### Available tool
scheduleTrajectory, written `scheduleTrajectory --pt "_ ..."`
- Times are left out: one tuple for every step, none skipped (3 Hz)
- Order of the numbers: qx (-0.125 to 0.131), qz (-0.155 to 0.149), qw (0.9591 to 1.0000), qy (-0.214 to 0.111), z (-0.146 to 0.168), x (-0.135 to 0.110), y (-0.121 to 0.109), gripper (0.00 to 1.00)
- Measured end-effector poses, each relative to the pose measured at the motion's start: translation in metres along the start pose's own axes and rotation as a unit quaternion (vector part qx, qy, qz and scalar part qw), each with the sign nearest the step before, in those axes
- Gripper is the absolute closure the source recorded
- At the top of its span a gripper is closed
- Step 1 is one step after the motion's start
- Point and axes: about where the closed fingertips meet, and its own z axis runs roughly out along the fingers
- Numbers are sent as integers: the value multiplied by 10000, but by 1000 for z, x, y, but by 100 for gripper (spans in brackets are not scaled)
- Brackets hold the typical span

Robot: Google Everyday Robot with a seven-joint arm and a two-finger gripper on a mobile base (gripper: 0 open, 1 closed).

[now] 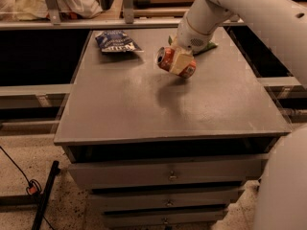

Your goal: Knock coke can over

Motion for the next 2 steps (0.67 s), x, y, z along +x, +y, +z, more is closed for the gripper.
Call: scheduleTrajectory --pt "-28 -148 9998 118 -9 4 4 100" --pt "-83 -282 9994 205 -20 7 19 84"
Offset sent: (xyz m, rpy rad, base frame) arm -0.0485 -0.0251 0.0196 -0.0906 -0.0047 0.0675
